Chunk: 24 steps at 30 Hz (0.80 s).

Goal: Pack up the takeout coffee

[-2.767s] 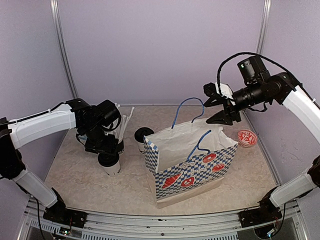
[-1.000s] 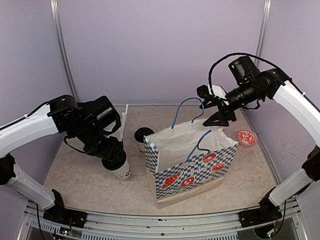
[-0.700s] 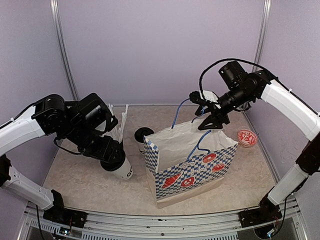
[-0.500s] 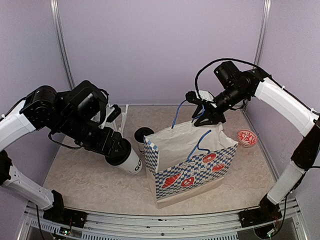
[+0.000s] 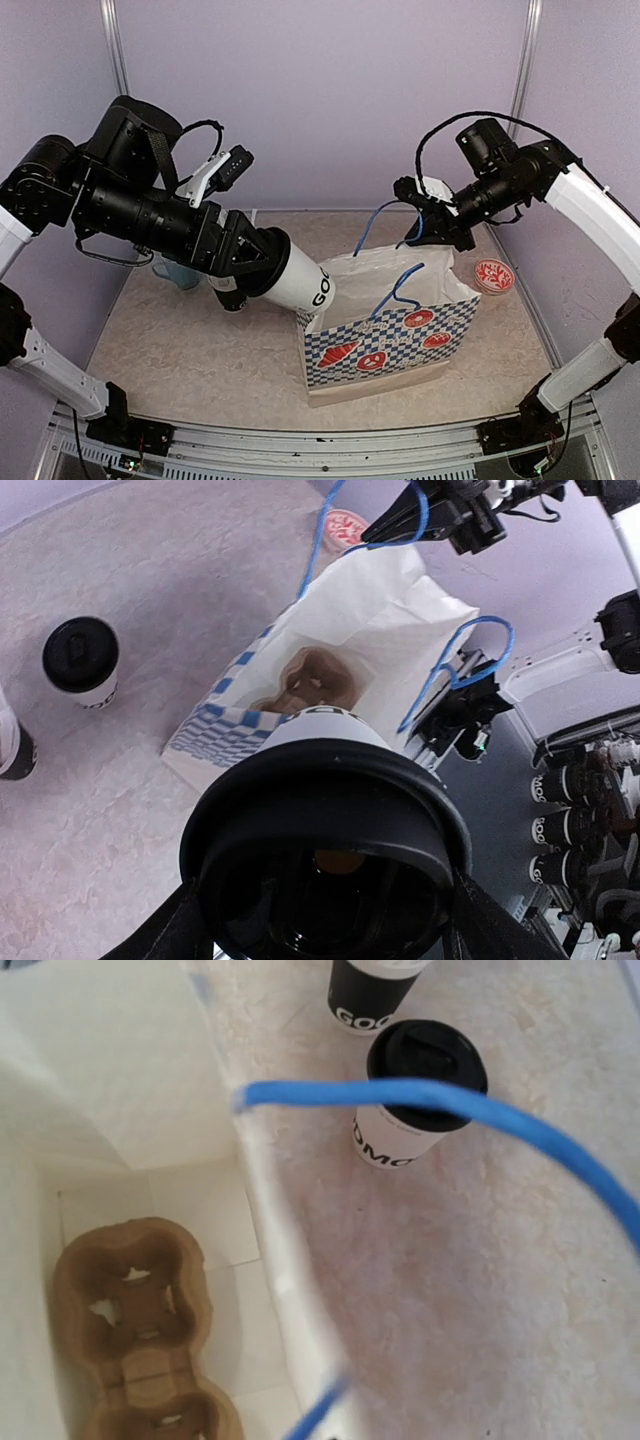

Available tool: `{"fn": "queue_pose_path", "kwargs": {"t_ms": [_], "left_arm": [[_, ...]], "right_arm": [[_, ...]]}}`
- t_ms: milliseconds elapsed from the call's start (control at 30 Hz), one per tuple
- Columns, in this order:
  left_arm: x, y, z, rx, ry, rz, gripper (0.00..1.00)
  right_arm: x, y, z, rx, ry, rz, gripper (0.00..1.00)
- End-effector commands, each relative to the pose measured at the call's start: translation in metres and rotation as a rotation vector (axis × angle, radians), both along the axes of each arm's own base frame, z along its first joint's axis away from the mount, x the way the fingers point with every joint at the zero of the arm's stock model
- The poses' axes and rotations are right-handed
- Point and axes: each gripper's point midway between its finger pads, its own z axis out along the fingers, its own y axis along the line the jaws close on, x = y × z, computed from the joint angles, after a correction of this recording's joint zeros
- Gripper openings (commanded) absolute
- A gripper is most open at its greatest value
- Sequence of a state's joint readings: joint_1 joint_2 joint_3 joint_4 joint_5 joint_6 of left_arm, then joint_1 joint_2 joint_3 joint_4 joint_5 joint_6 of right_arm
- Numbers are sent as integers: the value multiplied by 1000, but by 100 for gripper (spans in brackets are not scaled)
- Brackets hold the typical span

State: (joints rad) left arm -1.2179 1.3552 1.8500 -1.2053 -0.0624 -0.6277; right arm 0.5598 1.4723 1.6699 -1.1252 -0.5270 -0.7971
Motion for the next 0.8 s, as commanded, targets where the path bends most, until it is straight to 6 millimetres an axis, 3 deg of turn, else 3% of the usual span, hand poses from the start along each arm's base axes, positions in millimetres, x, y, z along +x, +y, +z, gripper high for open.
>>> {"fn": "queue_pose_path", "kwargs": {"t_ms": [0, 133, 200, 300, 533, 700, 767], "left_arm": [[-12, -30, 36, -124, -54, -138, 55], [-3, -51, 51, -136, -109, -163, 55], [2, -68, 44, -113, -112, -177, 55], [14, -78, 36, -60, -136, -151, 54], [46, -94, -20, 145, -127, -92, 54], [69, -103, -51, 226, -114, -77, 53], [72, -109, -54, 234, -117, -92, 53]], "right_arm": [[-13, -8, 10, 43, -2, -49, 4], [-20, -10, 14, 66, 6, -54, 4], [-22, -10, 15, 78, 12, -56, 4], [-25, -11, 20, 89, 13, -61, 5], [-15, -22, 52, 123, -100, -146, 14], [-7, -24, 55, 121, -116, -178, 18], [-3, -25, 55, 114, -128, -194, 30]]}}
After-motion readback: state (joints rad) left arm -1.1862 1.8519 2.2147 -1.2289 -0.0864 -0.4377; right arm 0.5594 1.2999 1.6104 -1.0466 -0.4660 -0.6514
